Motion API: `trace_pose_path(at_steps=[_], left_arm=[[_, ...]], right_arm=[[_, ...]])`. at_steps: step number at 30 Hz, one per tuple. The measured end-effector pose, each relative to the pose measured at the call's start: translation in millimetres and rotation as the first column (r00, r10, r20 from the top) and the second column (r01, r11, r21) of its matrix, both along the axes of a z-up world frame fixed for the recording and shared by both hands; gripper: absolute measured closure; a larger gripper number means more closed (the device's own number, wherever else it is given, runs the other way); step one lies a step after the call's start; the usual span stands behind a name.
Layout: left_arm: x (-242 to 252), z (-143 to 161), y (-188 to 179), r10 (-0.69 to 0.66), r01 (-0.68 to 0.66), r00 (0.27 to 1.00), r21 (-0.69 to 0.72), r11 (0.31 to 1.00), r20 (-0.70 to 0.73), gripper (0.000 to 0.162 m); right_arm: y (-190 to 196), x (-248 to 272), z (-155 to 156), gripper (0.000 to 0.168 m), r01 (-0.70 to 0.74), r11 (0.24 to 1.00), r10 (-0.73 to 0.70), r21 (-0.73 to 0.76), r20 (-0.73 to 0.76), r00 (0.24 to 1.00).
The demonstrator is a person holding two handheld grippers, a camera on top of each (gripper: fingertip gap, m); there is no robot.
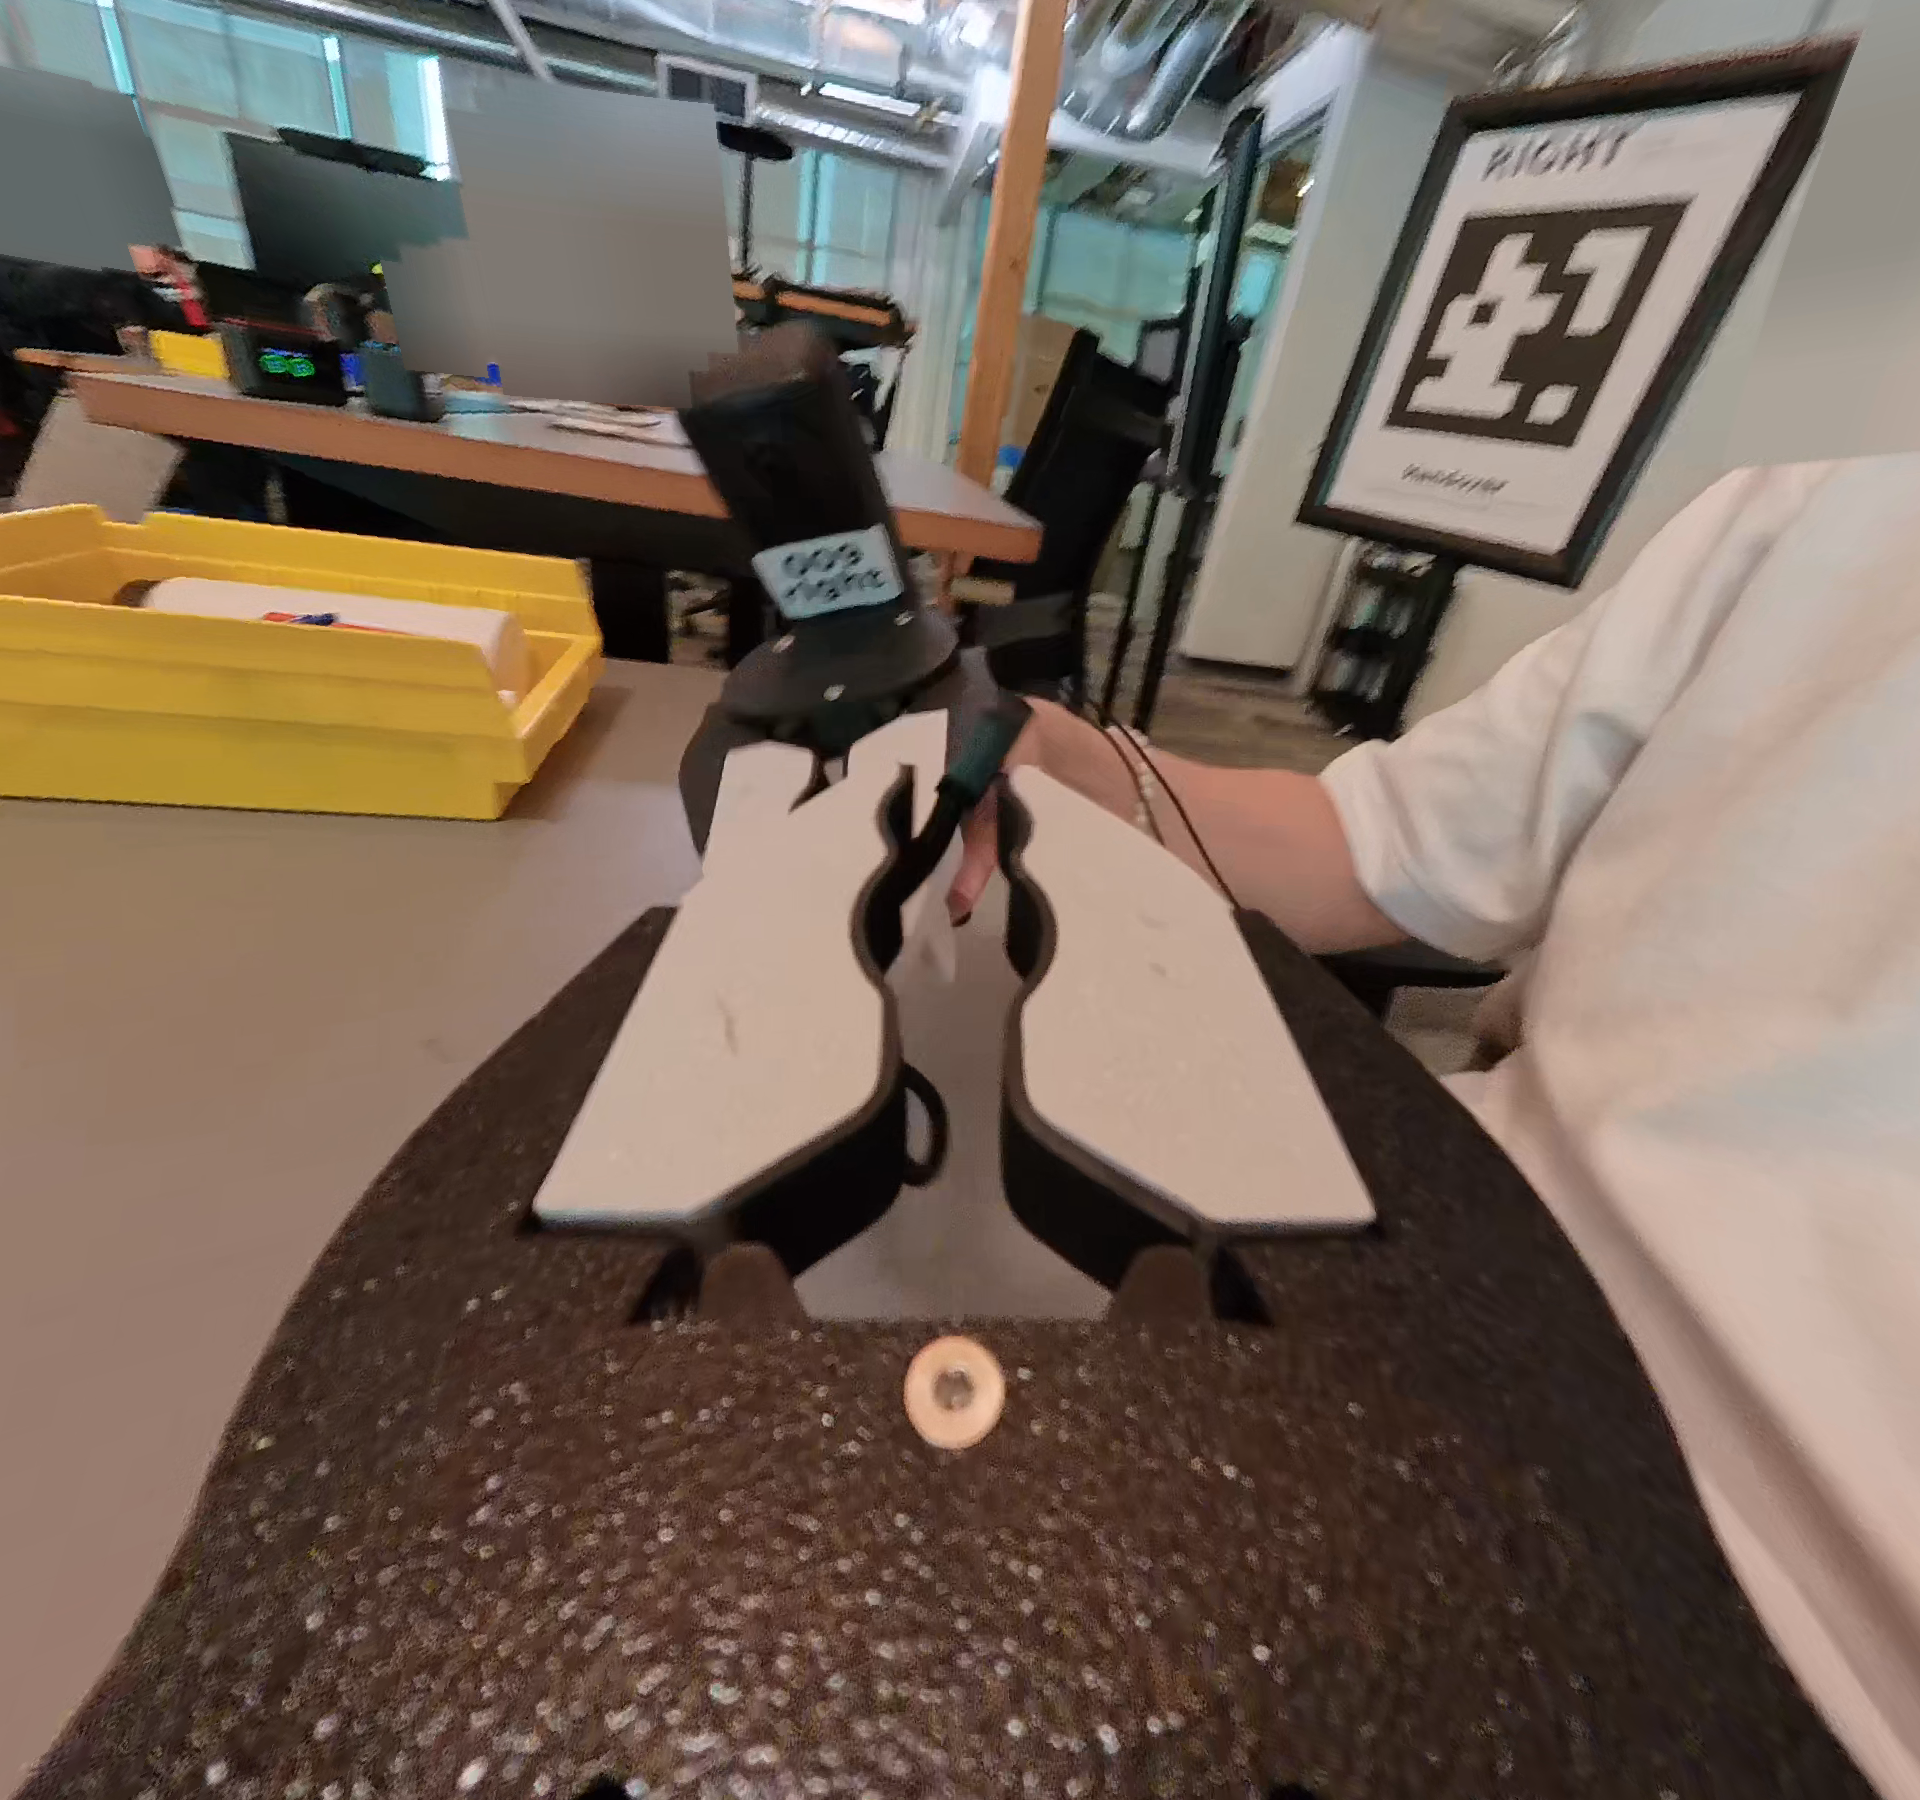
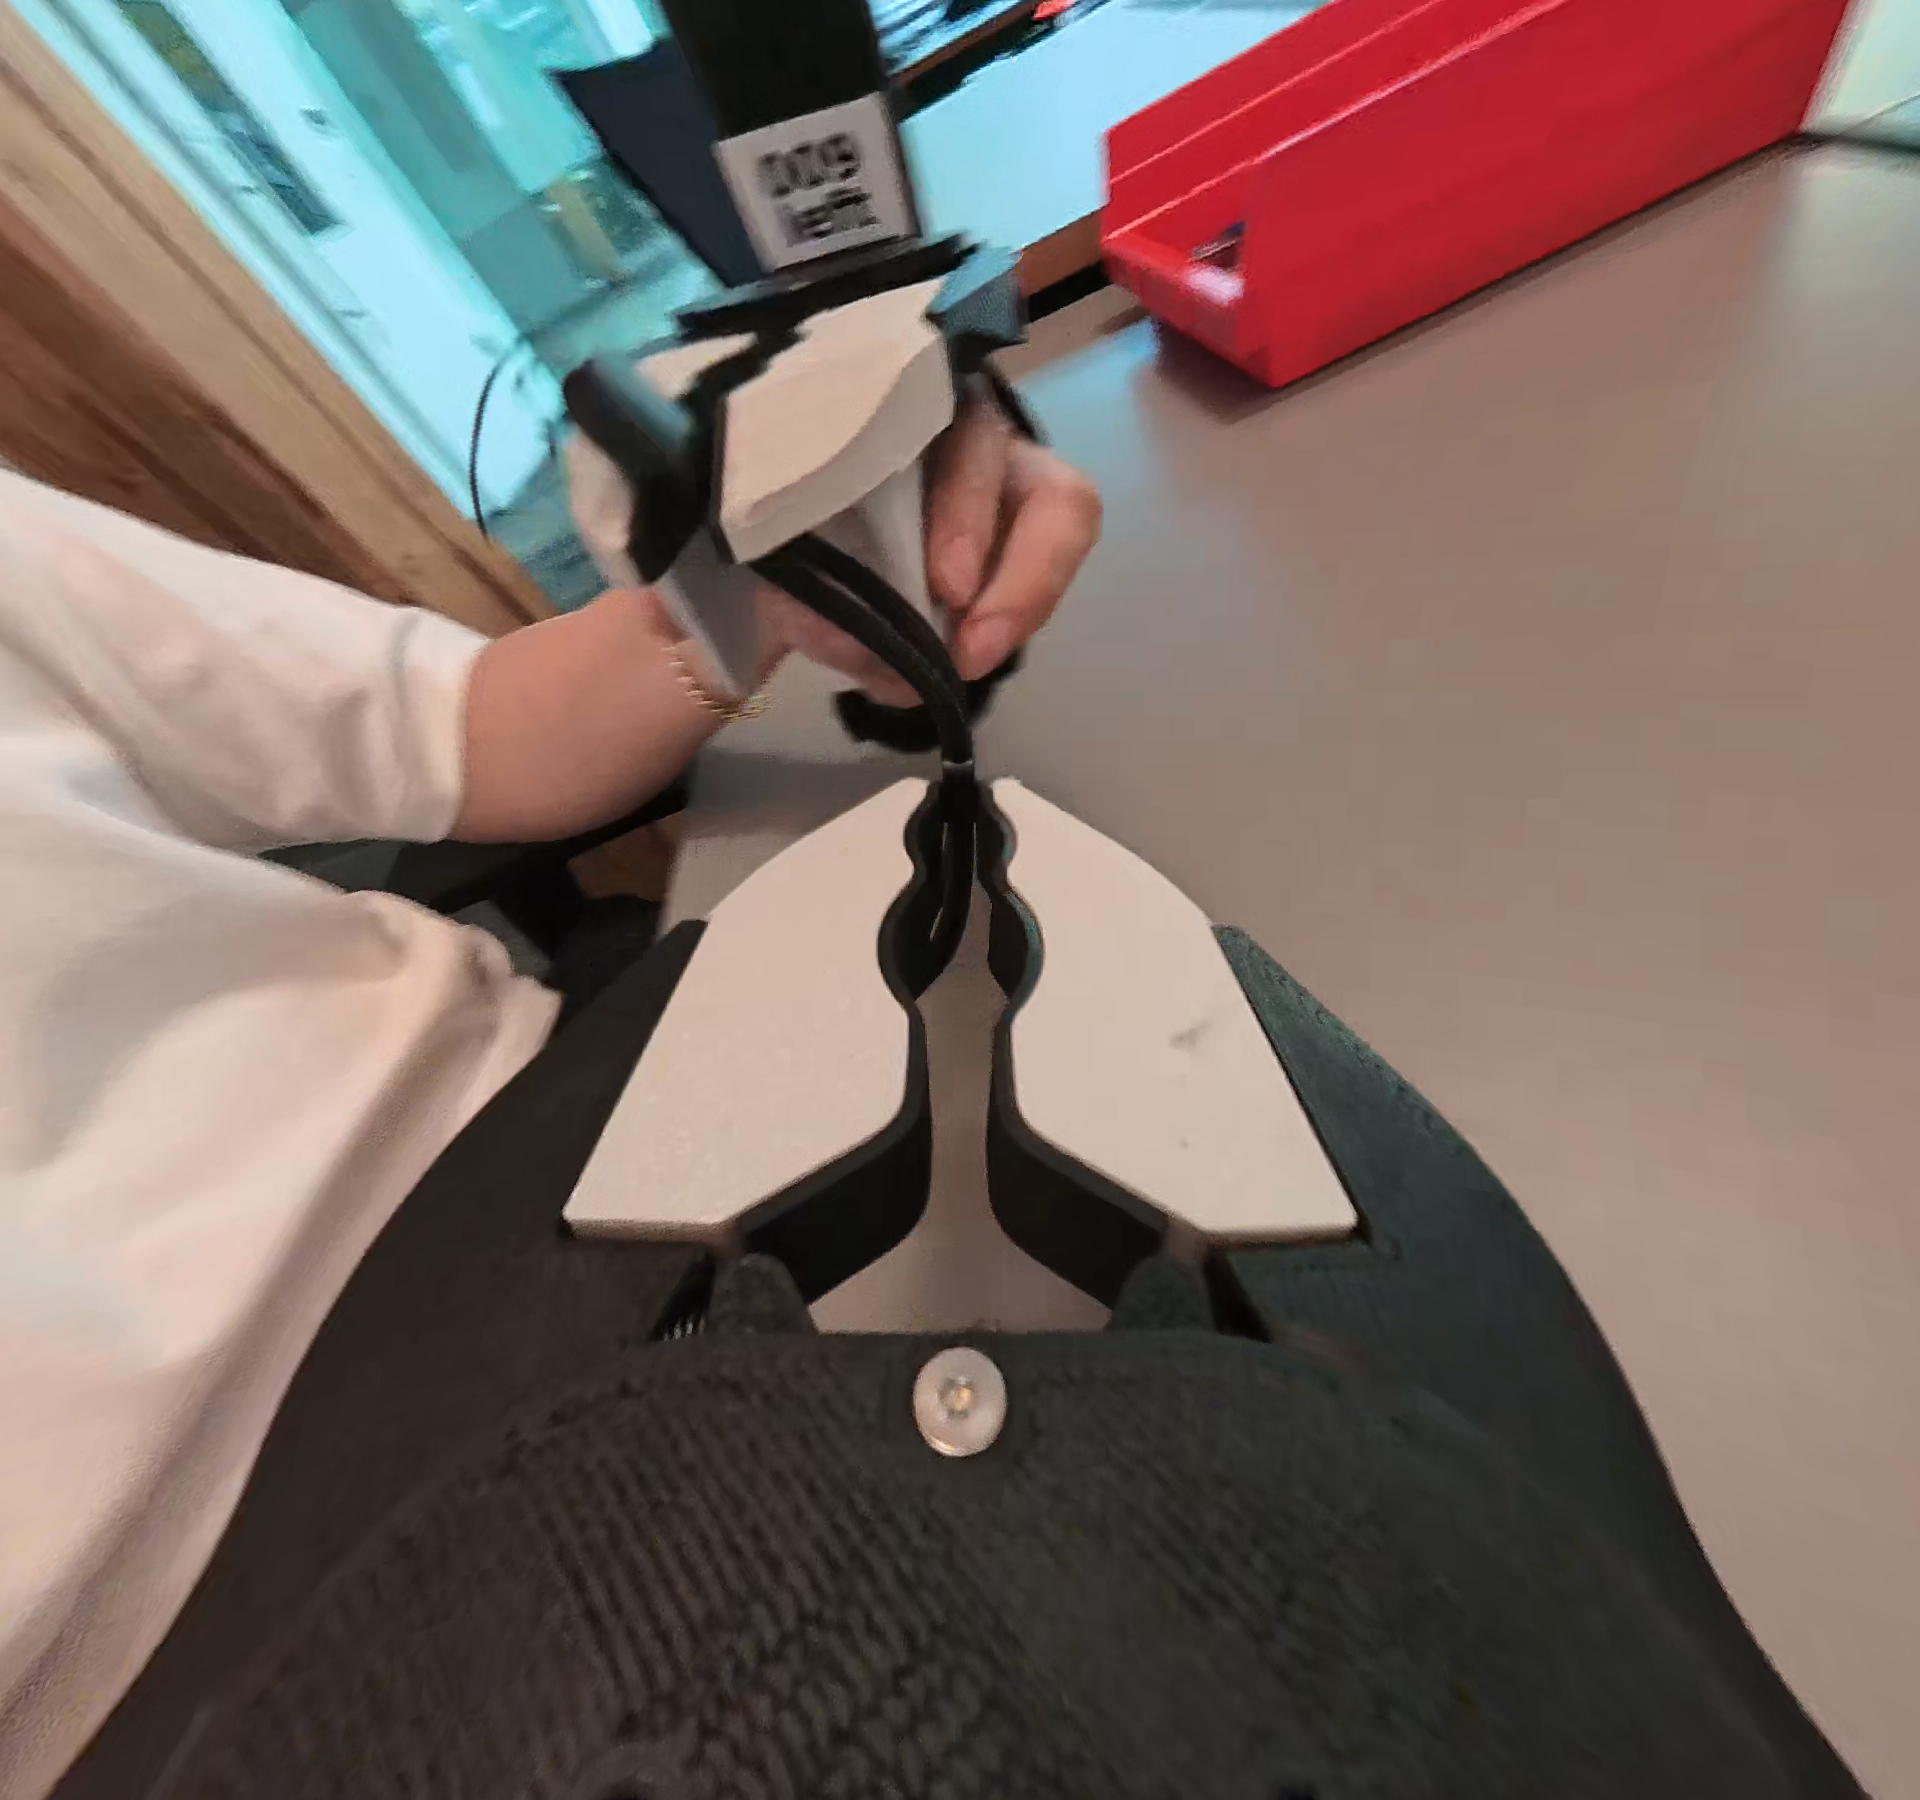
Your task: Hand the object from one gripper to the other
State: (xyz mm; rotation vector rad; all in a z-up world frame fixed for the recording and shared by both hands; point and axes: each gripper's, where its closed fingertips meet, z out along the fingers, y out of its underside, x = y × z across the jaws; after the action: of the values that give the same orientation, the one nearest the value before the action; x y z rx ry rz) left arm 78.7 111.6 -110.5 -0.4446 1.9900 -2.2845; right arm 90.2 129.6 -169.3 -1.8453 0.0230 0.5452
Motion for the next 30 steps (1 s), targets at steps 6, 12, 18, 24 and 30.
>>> trace_pose_path(at_steps=[6, 12, 18, 24, 30], left_arm=[[6, -15, -6, 0.114, -0.137, 0.988, 0.235, 0.962, 0.106, 0.096], [16, -25, 1, 0.141, -0.137, 0.990, 0.205, 0.969, -0.007, 0.094], [37, -20, 14, 0.247, -0.230, 0.957, 0.121, 0.966, -0.152, 0.106], [34, -38, 7, 0.268, -0.263, 0.963, 0.299, 0.917, 0.027, 0.127], [29, -39, 0, 0.217, -0.231, 0.973, 0.288, 0.929, 0.079, 0.150]], right_arm=[[-13, 49, 36, 0.163, 0.260, 0.947, -0.314, 0.190, 0.370, 0.874], [-32, 60, 69, 0.163, 0.285, 0.891, -0.449, 0.353, 0.597, 0.665], [-31, 50, 69, 0.163, 0.161, 0.909, -0.417, 0.385, 0.856, 0.307], [-24, 37, 71, 0.163, 0.093, 0.914, -0.405, 0.394, 0.888, 0.217], [-24, 37, 72, 0.163, 0.101, 0.904, -0.425, 0.414, 0.859, 0.286]])
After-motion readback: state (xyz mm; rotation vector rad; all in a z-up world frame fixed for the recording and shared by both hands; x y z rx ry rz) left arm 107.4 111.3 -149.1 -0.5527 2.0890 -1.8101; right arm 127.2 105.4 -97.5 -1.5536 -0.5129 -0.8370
